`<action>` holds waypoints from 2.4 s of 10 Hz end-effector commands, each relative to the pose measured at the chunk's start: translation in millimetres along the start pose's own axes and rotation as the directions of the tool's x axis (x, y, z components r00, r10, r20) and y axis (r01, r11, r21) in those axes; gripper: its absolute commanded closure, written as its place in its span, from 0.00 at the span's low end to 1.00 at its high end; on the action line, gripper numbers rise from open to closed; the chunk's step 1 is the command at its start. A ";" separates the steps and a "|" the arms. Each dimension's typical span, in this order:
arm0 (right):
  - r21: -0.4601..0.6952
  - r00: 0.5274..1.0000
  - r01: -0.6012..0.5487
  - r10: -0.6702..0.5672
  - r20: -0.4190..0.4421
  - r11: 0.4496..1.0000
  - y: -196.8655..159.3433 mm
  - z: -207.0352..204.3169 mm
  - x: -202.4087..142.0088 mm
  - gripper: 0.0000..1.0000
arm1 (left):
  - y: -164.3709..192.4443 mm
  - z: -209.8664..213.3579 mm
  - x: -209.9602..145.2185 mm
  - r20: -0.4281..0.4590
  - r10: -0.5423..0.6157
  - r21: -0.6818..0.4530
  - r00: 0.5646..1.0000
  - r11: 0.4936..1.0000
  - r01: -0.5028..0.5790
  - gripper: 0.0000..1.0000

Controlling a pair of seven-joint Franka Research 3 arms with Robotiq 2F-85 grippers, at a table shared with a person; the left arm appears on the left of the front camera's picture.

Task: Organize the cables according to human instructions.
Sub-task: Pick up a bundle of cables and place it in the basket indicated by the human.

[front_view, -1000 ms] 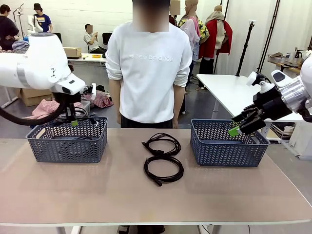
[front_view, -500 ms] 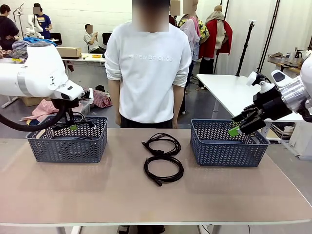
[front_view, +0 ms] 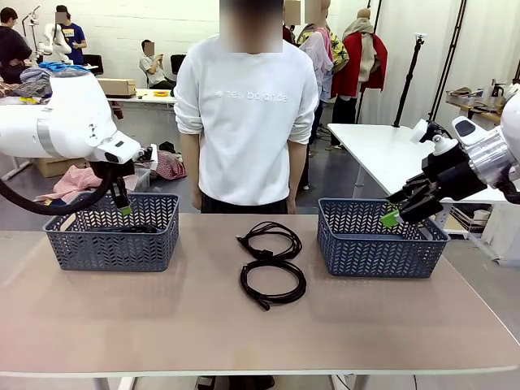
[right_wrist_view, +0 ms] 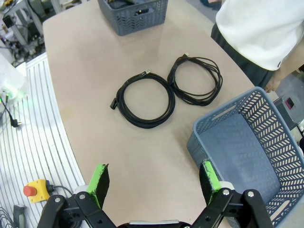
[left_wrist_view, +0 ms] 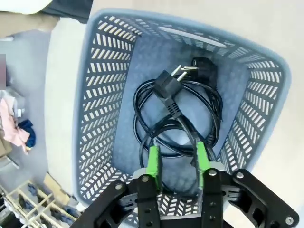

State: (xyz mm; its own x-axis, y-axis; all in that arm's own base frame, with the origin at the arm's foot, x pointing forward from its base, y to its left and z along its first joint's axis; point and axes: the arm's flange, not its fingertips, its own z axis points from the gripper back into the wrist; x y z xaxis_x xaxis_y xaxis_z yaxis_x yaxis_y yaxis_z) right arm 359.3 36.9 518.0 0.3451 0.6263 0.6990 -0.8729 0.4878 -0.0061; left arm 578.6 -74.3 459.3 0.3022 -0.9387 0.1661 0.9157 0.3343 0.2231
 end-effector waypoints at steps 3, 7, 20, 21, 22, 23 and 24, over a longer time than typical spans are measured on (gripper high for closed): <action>0.016 0.999 -0.017 0.017 0.032 1.000 -2.7 -1.2 0.6 0.00 | 7.6 27.0 -4.5 0.040 0.001 -0.066 0.999 0.998 0.001 0.21; 0.016 0.999 -0.017 0.017 0.032 1.000 -2.7 -1.2 0.6 0.00 | 8.0 28.9 -4.5 0.024 0.012 -0.134 1.000 0.991 -0.009 0.00; 0.016 0.999 -0.017 0.017 0.032 1.000 -2.7 -1.2 0.6 0.00 | -80.2 71.4 42.7 0.383 0.013 -0.071 0.923 0.997 0.015 0.00; 0.016 0.999 -0.017 0.017 0.032 1.000 -2.7 -1.2 0.6 0.00 | -92.4 72.4 40.7 0.409 -0.006 -0.075 0.912 0.996 0.040 0.00; 0.016 0.999 -0.017 0.017 0.032 1.000 -2.7 -1.2 0.6 0.00 | -104.9 70.7 38.0 0.423 -0.020 -0.109 0.906 0.991 0.073 0.00; 0.016 0.999 -0.017 0.017 0.032 1.000 -2.7 -1.2 0.6 0.00 | -116.7 67.5 35.3 0.440 -0.027 -0.136 0.898 0.986 0.096 0.00; 0.016 0.999 -0.017 0.017 0.032 1.000 -2.7 -1.2 0.6 0.00 | -130.2 63.0 33.3 0.459 -0.038 -0.166 0.888 0.978 0.128 0.00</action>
State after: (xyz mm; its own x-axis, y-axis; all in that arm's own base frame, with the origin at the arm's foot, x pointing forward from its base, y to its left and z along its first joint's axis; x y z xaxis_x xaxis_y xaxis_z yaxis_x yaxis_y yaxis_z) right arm 359.5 36.8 517.8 0.3460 0.6267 0.6983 -0.8728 0.4881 -0.0056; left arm 463.9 -153.4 503.6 0.1444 -0.8215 0.5516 0.9658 0.2383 0.1020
